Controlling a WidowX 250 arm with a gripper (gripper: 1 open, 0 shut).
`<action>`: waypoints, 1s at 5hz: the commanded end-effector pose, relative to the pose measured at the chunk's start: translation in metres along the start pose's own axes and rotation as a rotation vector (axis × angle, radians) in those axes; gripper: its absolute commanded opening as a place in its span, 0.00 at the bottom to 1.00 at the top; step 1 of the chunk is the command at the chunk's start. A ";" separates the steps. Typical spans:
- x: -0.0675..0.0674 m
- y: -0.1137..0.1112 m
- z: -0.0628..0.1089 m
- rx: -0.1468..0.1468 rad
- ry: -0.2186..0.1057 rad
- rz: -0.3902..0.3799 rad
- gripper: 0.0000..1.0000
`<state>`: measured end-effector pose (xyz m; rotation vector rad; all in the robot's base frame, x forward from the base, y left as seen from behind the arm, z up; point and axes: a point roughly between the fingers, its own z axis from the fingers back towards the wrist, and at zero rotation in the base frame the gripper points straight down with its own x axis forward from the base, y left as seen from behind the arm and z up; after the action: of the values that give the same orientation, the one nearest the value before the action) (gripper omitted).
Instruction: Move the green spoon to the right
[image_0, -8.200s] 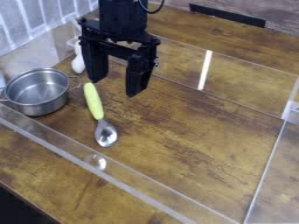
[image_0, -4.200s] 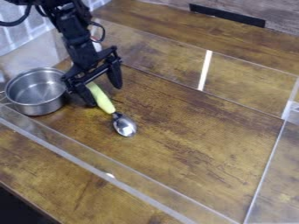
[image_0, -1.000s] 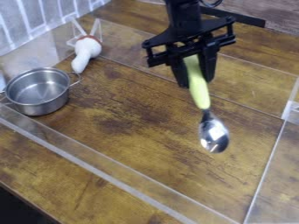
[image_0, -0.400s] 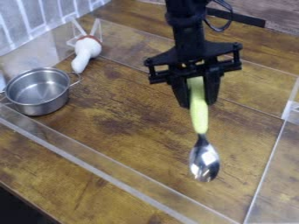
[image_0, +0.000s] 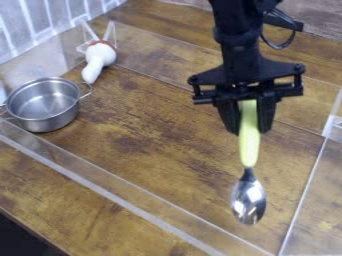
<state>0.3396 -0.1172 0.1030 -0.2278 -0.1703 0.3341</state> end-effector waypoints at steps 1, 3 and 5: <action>-0.010 -0.009 -0.007 -0.032 -0.017 -0.044 0.00; -0.009 -0.008 -0.042 -0.033 -0.004 -0.055 0.00; -0.003 -0.010 -0.051 -0.013 0.001 -0.023 1.00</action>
<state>0.3456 -0.1322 0.0384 -0.2136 -0.1209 0.3285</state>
